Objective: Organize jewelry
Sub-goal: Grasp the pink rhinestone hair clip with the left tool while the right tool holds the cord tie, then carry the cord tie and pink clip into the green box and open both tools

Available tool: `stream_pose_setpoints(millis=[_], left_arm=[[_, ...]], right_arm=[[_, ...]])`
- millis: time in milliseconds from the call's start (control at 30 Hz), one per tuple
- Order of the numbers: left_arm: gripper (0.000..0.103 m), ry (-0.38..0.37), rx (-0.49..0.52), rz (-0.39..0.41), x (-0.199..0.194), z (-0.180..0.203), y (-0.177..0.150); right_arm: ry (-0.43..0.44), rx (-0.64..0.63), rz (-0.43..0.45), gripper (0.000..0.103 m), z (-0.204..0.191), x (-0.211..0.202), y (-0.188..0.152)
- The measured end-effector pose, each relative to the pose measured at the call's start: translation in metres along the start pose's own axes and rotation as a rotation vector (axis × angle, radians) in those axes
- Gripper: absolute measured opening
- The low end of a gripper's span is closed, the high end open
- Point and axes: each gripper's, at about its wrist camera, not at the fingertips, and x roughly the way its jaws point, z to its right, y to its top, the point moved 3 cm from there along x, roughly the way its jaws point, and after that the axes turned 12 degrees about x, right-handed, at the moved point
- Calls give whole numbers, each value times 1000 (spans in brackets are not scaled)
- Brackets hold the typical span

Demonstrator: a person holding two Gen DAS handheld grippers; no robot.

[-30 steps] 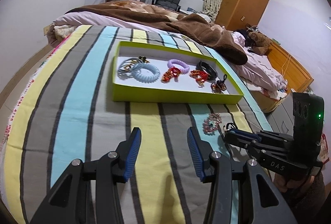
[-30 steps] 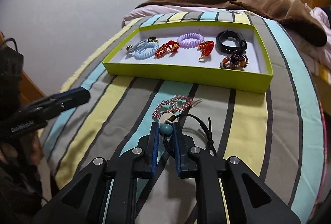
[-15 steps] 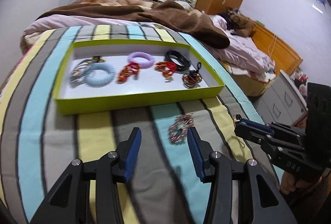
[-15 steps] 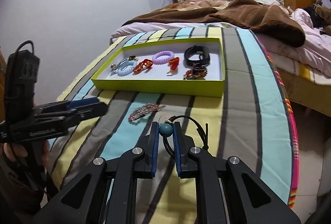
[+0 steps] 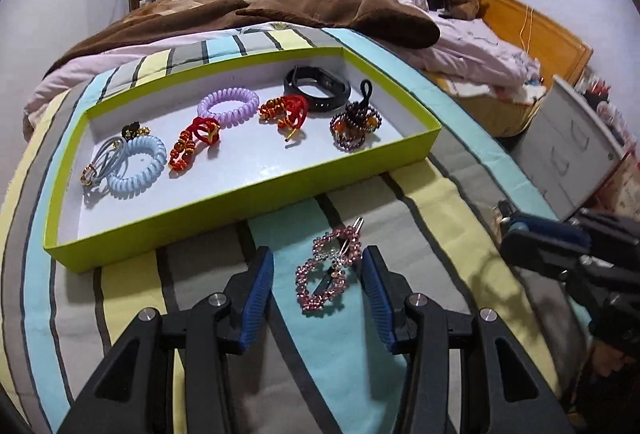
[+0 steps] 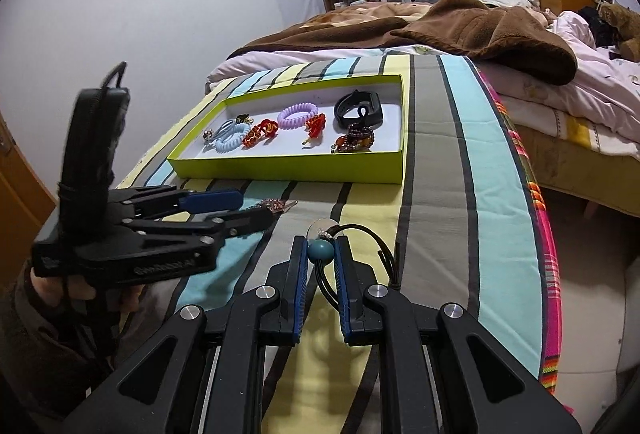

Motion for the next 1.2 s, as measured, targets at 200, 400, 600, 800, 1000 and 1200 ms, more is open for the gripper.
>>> stream_pose_setpoints(millis=[200, 400, 600, 800, 1000, 1200], left_arm=[[48, 1, 6, -3, 1, 2, 1], [34, 2, 23, -8, 1, 7, 1], [34, 9, 25, -6, -1, 9, 0], [33, 14, 10, 1, -4, 6, -2], [33, 23, -7, 22, -12, 1, -3], [33, 36, -15, 55, -26, -4, -2]], right_arm=[[8, 7, 0, 14, 3, 2, 0], [16, 3, 5, 14, 2, 0, 1], [13, 4, 4, 14, 2, 0, 0], [7, 4, 8, 14, 2, 1, 1], [6, 5, 15, 14, 1, -1, 2], [3, 5, 34, 14, -2, -7, 5]])
